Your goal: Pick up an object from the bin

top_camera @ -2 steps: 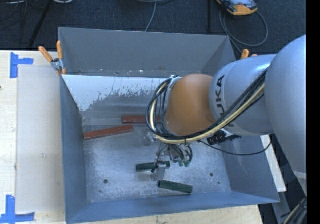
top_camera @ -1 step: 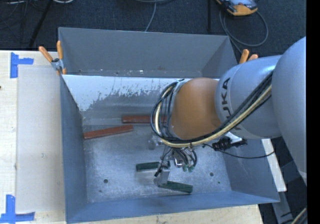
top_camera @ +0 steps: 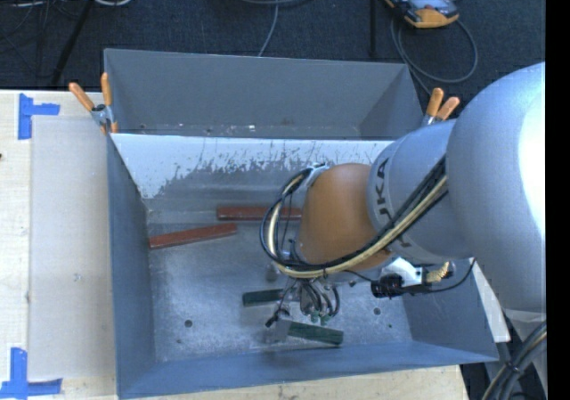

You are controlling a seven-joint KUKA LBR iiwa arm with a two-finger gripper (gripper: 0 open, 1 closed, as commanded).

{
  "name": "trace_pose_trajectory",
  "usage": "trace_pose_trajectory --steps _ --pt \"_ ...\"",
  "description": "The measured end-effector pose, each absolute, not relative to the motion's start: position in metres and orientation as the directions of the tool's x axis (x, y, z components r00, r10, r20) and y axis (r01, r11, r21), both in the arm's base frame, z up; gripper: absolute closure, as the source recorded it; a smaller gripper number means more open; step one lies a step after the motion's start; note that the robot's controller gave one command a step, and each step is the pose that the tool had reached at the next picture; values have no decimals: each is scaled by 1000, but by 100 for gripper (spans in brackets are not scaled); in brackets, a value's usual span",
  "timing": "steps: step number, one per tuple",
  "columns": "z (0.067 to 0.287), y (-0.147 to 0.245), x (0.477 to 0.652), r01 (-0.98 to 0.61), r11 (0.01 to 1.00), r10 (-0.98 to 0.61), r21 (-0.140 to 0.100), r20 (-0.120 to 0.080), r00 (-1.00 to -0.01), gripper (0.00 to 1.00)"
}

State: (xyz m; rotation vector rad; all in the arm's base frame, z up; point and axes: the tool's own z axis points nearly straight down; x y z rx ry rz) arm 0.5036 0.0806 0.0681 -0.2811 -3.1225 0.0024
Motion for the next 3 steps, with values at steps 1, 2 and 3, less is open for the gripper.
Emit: trace_pose_trajectory --steps 1,2,3 --pt "67 80 503 180 984 180 -1 3 -984 0" --pt "68 80 504 182 983 182 0 2 -983 100" --pt "70 80 504 185 983 185 0 2 -983 100"
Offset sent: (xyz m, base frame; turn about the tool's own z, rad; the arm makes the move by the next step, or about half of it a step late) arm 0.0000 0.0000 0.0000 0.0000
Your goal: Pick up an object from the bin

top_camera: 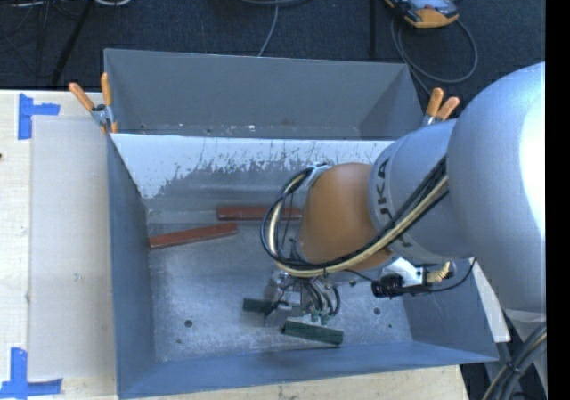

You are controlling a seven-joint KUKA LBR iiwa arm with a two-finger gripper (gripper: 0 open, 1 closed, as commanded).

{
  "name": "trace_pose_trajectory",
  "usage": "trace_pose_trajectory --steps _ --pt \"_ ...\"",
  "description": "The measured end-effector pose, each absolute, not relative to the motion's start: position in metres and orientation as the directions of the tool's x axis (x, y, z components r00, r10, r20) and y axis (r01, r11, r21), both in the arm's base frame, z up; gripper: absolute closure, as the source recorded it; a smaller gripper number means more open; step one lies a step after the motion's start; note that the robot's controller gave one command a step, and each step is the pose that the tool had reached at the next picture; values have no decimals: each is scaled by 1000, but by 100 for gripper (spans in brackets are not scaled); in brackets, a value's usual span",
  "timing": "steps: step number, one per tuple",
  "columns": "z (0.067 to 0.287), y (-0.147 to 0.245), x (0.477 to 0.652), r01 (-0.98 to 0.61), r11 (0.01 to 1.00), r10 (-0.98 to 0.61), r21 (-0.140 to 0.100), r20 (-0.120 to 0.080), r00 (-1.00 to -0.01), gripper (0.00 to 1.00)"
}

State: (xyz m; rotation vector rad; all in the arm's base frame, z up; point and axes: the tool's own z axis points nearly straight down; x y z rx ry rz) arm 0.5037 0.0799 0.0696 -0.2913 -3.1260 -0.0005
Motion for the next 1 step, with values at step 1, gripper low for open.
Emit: trace_pose_trajectory --steps 1 --pt "74 79 504 188 982 188 0 1 -982 100"
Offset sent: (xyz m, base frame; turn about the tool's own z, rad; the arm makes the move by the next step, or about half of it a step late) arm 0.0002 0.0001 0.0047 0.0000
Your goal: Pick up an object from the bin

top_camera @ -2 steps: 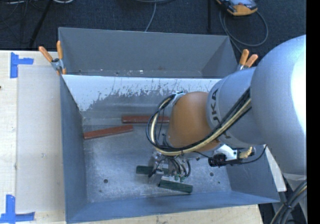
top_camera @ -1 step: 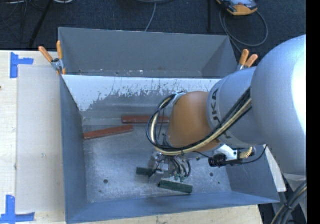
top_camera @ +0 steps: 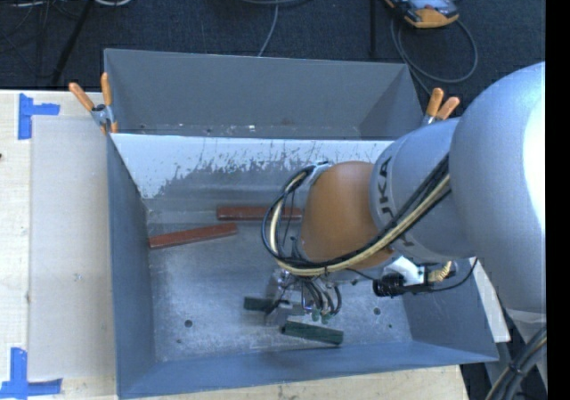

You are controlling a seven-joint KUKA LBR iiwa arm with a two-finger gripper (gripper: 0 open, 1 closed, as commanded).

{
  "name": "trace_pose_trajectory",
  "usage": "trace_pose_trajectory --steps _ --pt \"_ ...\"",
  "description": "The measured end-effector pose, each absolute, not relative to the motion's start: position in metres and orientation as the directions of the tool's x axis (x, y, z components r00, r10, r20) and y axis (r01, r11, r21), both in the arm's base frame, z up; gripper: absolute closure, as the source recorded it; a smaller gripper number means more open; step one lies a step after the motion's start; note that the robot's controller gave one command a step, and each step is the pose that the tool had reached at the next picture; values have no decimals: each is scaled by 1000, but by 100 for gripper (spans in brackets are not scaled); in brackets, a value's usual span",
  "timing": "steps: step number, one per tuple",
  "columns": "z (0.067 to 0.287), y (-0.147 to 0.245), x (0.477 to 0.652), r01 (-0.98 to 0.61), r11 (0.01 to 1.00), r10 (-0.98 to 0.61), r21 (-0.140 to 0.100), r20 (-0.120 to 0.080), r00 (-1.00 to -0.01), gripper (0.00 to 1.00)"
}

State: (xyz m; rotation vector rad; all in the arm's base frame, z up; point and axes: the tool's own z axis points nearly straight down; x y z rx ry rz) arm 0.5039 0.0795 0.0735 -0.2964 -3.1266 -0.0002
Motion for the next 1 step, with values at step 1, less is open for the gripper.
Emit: trace_pose_trajectory --steps 1 --pt "88 79 504 190 982 190 1 -1 -982 100"
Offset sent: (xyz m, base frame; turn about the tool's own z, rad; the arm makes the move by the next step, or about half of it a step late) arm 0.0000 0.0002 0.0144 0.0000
